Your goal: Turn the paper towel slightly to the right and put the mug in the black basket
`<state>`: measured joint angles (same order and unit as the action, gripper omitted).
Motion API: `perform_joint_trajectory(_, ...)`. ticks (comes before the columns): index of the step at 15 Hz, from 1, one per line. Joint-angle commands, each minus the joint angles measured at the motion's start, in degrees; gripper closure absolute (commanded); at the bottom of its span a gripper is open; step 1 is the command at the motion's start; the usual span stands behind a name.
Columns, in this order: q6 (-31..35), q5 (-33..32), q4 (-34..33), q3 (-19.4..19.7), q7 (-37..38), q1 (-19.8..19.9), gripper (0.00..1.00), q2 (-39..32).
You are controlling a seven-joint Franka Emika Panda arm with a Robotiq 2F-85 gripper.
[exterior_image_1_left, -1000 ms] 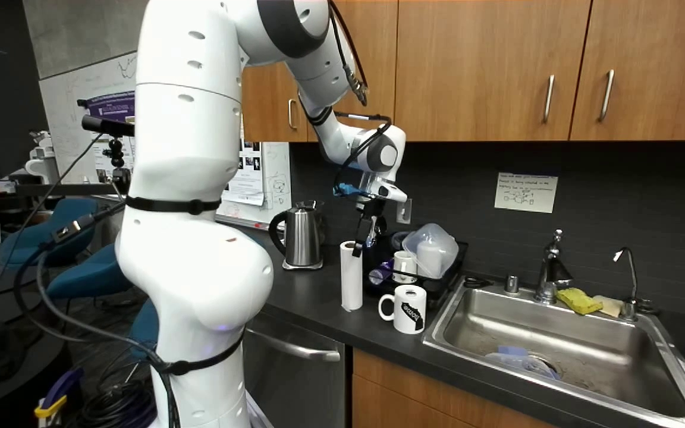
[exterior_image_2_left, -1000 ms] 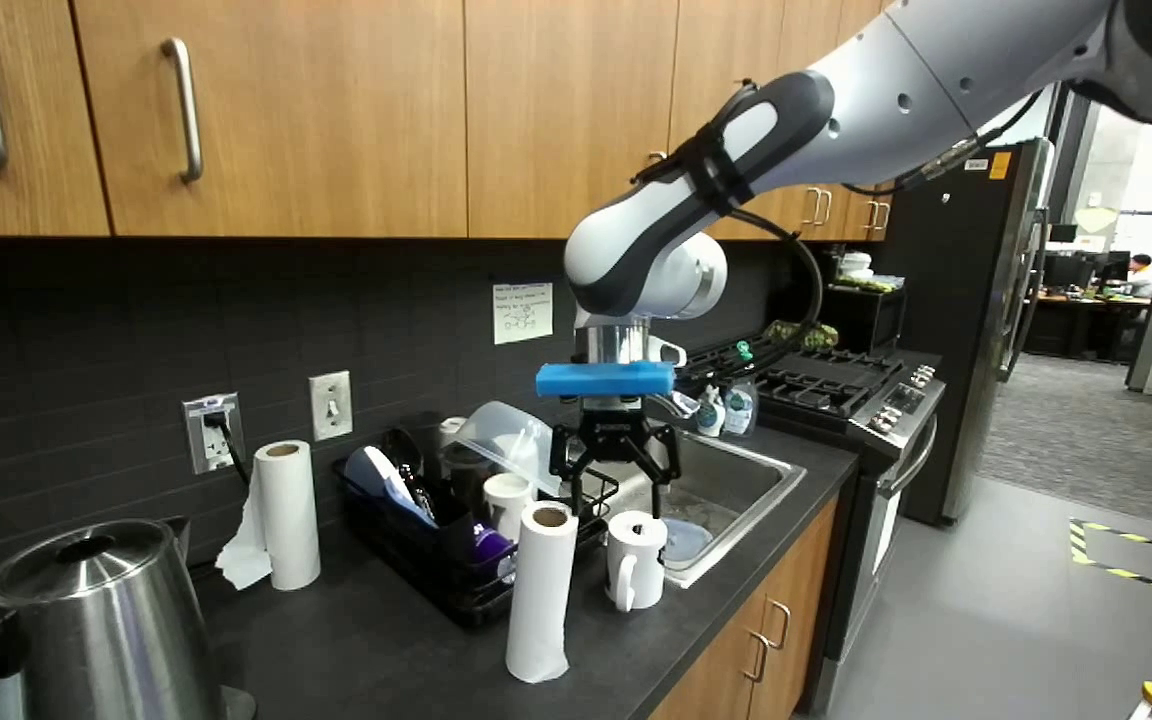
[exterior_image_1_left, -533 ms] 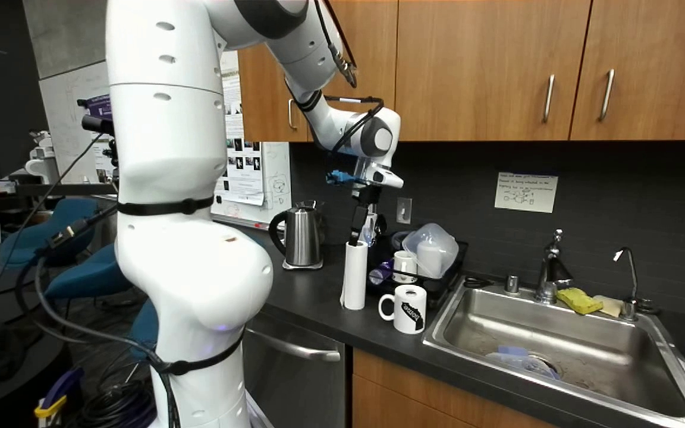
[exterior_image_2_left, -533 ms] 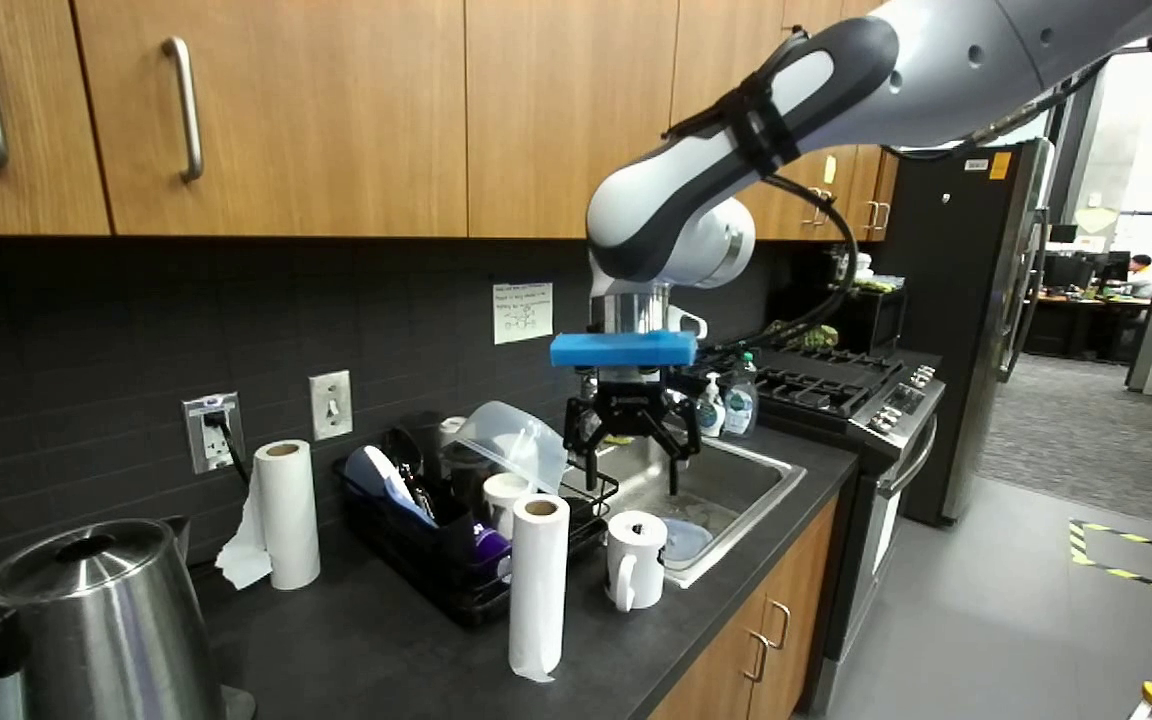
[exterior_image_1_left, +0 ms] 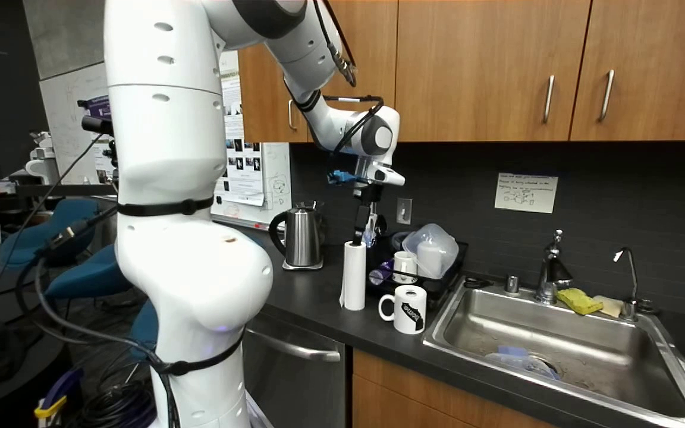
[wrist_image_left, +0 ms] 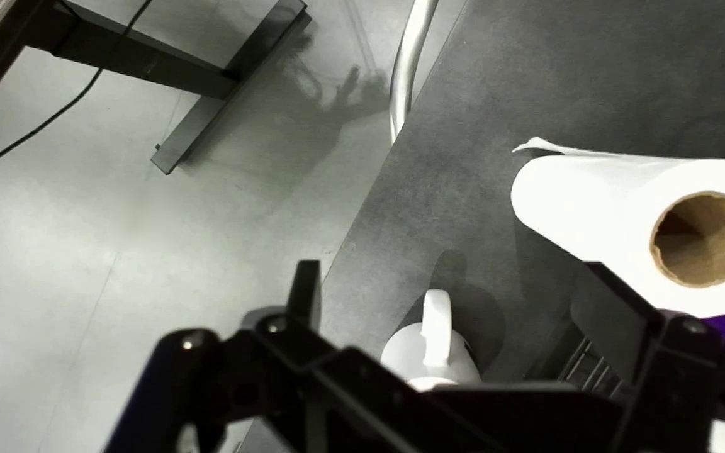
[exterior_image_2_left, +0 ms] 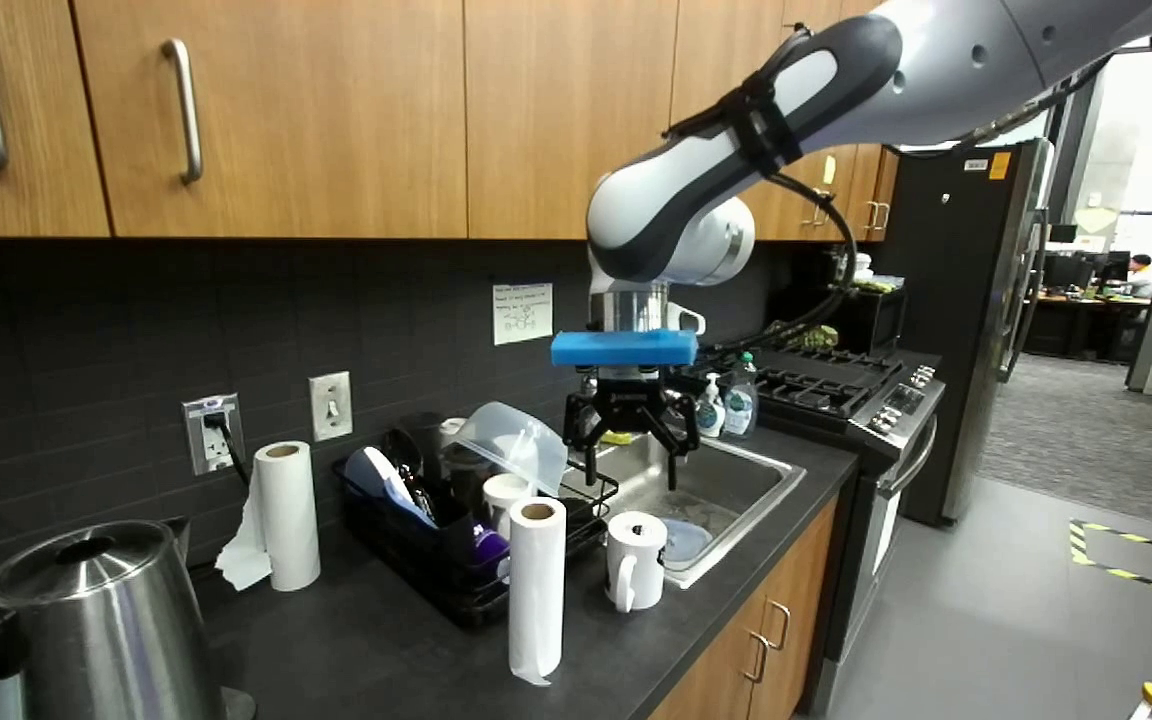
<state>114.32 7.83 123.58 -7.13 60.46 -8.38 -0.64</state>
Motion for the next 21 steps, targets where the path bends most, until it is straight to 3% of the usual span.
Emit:
perform_joint_trajectory(1, 2.0, -2.4, -2.0, 0.1, -1.3, 0.4, 0.00, -4.9)
perform_joint_trajectory(9, 10.7, -13.4, -5.8, 2.9, 0.9, -1.0, 0.00, -16.0)
perform_joint_trajectory(16, 9.9, -13.0, -10.2, 4.2, 0.2, -2.4, 0.00, -21.4)
perform_joint_trajectory(21, 7.3, -11.4, -8.4, 4.9, 0.0, -2.0, 0.00, -20.8)
